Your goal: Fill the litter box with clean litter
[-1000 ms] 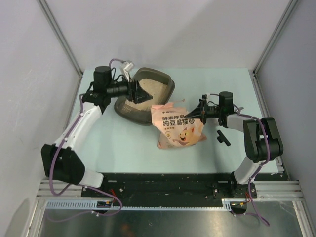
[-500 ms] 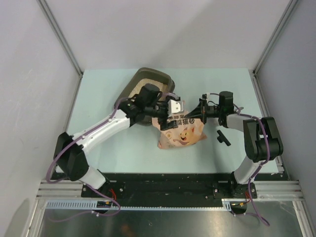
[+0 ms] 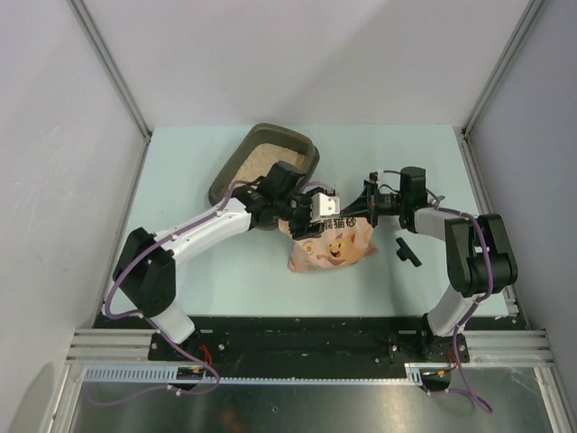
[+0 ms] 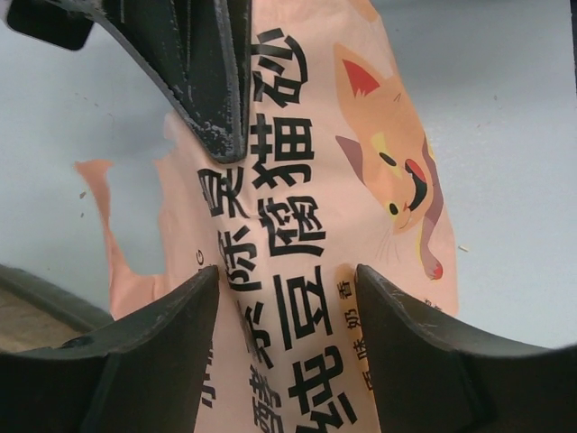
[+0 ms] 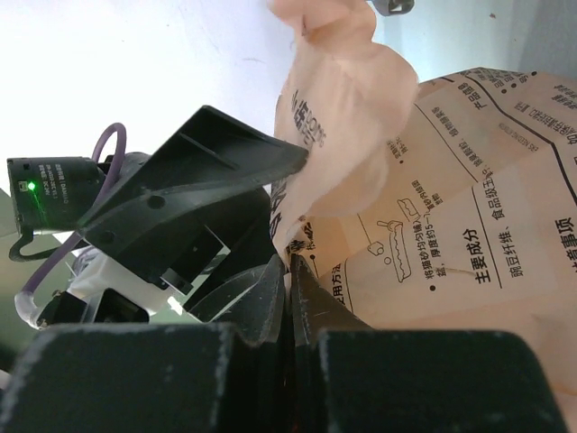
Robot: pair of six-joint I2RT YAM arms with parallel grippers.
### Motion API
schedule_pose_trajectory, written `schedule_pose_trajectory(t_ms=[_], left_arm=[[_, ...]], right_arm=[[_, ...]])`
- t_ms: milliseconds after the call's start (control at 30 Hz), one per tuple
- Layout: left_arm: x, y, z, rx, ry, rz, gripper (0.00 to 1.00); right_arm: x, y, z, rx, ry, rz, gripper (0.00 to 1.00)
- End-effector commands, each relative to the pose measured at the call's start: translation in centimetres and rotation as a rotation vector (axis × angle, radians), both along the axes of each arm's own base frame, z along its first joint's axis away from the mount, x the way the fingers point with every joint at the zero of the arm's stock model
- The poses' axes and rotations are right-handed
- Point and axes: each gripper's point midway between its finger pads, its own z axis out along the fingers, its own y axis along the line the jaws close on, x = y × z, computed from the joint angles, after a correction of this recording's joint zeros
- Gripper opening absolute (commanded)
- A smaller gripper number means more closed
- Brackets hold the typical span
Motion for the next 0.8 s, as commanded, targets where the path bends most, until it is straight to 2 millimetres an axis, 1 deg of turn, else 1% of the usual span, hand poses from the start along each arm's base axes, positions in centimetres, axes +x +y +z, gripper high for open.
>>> schedule_pose_trajectory(t_ms=[0,67,133,167,200,267,300,367,400,467,500,567,600,633,667,700,733,767], left_arm=[[-0.8,-0.1,-0.9,0.026,0.025,-0.045,0.63],[-0.9,-0.1,-1.1,0.032,0.042,-0.037,0.60],[-1.2,0.1,-1.7,0.044,0.069,-0.035,0.53],[-1.4,0.2,-1.8,0.047,0.080,-0.034,0.49],[-1.5,0.3,-2.0,0.053,0.091,-0.032,0.39],[-1.4,0.3,-2.0,0.054,0.102,-0.018,0.33],[-1.4,0.3,-2.0,0.054,0.105,-0.015,0.27],[-1.5,0.4,-1.8,0.050,0.115,0.000,0.21],[-1.5,0.5,-1.9,0.051,0.122,0.004,0.13],[-1.6,0.8,-1.8,0.042,0.140,0.014,0.09],[-1.7,1.1,-2.0,0.045,0.151,0.019,0.05],[-1.5,1.7,-1.9,0.035,0.170,0.043,0.02],[-1.7,1.8,-1.5,0.013,0.185,0.037,0.00],[-1.4,2.3,-1.1,-0.001,0.200,0.056,0.00],[-1.6,2.4,-0.8,-0.014,0.210,0.053,0.00],[-2.1,2.5,-0.2,-0.040,0.220,0.034,0.00],[-2.1,2.6,0.1,-0.054,0.222,0.029,0.00],[-2.3,2.6,0.3,-0.060,0.227,0.021,0.00]], right_arm=[[-0.6,-0.5,4.0,0.052,-0.092,0.062,0.00],[-0.6,-0.8,3.8,0.050,-0.085,0.057,0.00],[-0.5,-1.0,3.5,0.045,-0.059,0.050,0.00],[-0.6,-1.1,3.4,0.043,-0.045,0.048,0.00],[-0.7,-1.2,3.1,0.040,0.000,0.044,0.00],[-0.8,-1.5,3.0,0.041,0.036,0.041,0.00],[-0.7,-1.7,3.0,0.044,0.049,0.038,0.00],[-0.8,-2.1,3.1,0.053,0.084,0.039,0.00],[-0.9,-2.3,3.3,0.057,0.090,0.039,0.00],[-0.7,-2.9,3.6,0.059,0.096,0.023,0.00],[-0.8,-3.0,3.6,0.059,0.101,0.024,0.00],[-0.9,-3.3,4.3,0.067,0.051,0.031,0.01],[-0.7,-3.8,4.8,0.072,-0.029,0.030,0.05],[-0.4,-4.0,5.6,0.069,-0.106,0.027,0.08],[0.1,-4.8,6.1,0.063,-0.173,0.000,0.16],[1.1,-6.0,6.1,0.032,-0.294,-0.051,0.23],[1.6,-6.6,6.2,0.008,-0.359,-0.081,0.29],[2.1,-7.3,7.3,-0.022,-0.451,-0.112,0.37]])
